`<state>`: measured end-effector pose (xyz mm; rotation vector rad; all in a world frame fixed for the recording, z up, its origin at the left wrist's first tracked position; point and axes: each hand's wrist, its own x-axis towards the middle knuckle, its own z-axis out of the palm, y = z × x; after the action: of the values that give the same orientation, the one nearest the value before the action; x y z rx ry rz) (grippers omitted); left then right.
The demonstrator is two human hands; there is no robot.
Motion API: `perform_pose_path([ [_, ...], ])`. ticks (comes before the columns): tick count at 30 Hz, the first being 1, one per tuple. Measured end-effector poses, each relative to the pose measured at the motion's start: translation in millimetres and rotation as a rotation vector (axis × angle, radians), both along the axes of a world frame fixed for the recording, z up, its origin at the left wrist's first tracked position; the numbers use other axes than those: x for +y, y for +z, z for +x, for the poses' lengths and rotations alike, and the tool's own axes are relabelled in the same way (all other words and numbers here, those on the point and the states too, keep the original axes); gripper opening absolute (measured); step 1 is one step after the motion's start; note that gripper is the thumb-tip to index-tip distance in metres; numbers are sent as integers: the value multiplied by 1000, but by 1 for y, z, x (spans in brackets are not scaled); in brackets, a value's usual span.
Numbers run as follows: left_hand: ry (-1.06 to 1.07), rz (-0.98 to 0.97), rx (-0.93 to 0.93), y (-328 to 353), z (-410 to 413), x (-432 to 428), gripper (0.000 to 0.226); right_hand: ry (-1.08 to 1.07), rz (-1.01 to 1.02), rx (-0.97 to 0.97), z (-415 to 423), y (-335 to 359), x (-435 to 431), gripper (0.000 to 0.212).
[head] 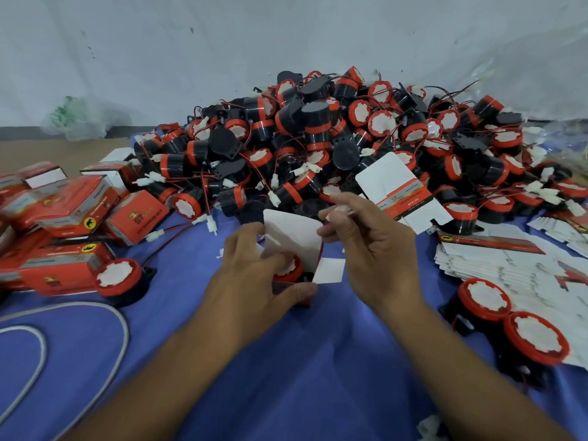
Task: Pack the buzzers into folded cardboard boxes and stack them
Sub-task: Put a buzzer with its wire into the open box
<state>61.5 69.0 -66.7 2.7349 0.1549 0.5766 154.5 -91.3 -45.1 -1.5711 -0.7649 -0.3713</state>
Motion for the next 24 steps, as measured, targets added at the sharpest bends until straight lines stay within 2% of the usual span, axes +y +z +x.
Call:
perform_pose_path([
  [2,61,39,-20,2,0,-4,65,75,14,-10,-3,2,1,17],
  [6,81,79,-52,3,1,-6,68,223,123,101,-8,6,1,16],
  [10,70,89,-93,-1,2,-6,59,326,101,167,-10,7,2,10],
  [13,52,34,-88,-3,1,-9,56,273,-94,145,-6,1,3,11],
  [16,57,3,-102,-2,0,-10,53,101,-329,-43,0,-6,3,10],
  [20,53,19,-134,-3,-1,-9,52,14,-478,-242,3,-6,0,8],
  [24,62,53,-142,-4,0,-8,48,-33,-631,-300,1,2,0,13],
])
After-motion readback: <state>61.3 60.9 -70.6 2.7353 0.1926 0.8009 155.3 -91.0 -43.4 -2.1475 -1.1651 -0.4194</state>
